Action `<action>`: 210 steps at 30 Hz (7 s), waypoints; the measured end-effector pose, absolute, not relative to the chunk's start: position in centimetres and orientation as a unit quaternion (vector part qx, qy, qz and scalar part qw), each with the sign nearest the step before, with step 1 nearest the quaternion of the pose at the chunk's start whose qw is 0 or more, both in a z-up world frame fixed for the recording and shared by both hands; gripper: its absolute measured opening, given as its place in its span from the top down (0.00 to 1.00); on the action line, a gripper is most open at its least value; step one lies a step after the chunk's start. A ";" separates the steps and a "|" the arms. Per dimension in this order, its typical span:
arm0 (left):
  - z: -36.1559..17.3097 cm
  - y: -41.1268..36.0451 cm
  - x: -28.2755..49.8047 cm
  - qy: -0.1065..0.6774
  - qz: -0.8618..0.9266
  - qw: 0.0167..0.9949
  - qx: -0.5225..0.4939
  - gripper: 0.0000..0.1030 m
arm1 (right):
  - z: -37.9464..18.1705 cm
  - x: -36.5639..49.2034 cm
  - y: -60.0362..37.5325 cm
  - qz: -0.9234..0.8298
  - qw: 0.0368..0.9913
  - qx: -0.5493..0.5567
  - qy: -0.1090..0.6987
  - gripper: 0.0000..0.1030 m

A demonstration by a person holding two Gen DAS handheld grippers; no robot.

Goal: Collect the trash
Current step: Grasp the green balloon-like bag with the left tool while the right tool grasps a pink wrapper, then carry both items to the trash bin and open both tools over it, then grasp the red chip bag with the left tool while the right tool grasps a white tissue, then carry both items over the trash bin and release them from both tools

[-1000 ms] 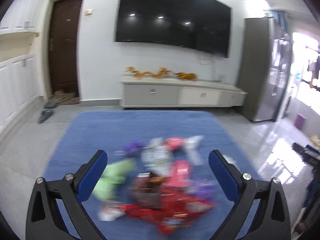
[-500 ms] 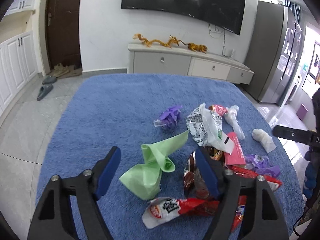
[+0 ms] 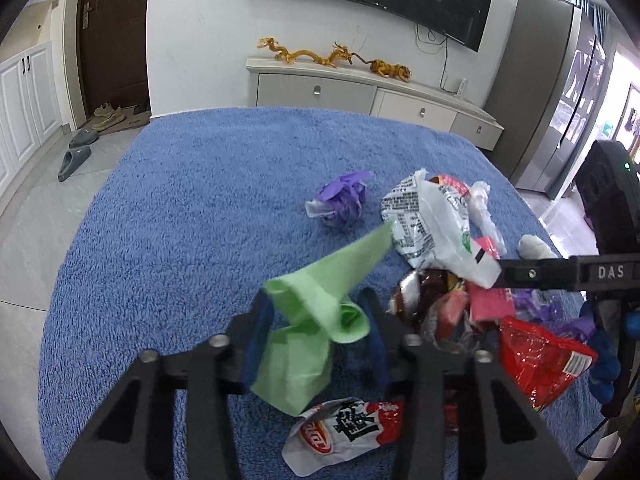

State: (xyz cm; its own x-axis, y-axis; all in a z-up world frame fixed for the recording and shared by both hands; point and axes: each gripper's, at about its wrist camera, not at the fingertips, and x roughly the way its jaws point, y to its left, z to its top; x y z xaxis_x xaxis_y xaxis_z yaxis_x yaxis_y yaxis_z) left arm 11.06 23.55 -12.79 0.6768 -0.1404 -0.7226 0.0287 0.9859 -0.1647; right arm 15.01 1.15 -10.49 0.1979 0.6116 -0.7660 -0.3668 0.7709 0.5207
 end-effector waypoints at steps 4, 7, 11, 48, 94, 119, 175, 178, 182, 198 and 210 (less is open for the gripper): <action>-12.0 23.9 10.6 0.389 -0.046 0.917 -0.078 0.71 | -10.5 15.4 0.1 0.326 0.767 0.145 0.533 0.65; -11.0 24.2 9.8 0.376 -0.043 0.922 -0.082 0.72 | -9.0 14.7 -0.9 0.331 0.780 0.153 0.508 0.70; -9.3 24.5 8.5 0.359 -0.039 0.929 -0.082 0.73 | -7.0 14.1 -1.3 0.325 0.803 0.157 0.474 0.71; -4.7 -16.8 6.5 0.382 -0.347 0.856 0.034 0.71 | -4.0 -9.1 -35.3 -0.033 0.917 0.206 0.338 0.71; -2.9 -4.5 2.4 0.321 -0.267 0.908 -0.009 0.38 | -0.9 -11.4 -33.0 -0.051 0.923 0.164 0.345 0.57; -10.7 10.4 3.9 0.345 -0.067 0.936 -0.014 0.38 | -1.6 -1.3 -16.2 0.124 0.909 0.051 0.394 0.54; -0.4 3.0 -2.8 0.297 -0.248 0.922 -0.023 0.93 | -3.2 -7.6 -28.1 0.084 0.923 0.127 0.352 0.87; -0.5 -0.6 -1.9 0.304 -0.276 0.912 -0.005 0.94 | -4.3 -9.0 -30.9 0.052 0.923 0.142 0.353 0.87; -1.3 -5.8 -0.3 0.322 -0.311 0.894 0.018 0.94 | -6.6 -9.9 -34.1 0.027 0.915 0.169 0.364 0.87; -8.8 -22.2 5.1 0.411 -0.396 0.818 0.071 0.91 | -16.3 -9.1 -40.0 -0.018 0.863 0.254 0.435 0.84; -12.2 -25.3 6.7 0.437 -0.406 0.799 0.070 0.46 | -17.6 -10.0 -41.1 -0.056 0.852 0.270 0.444 0.60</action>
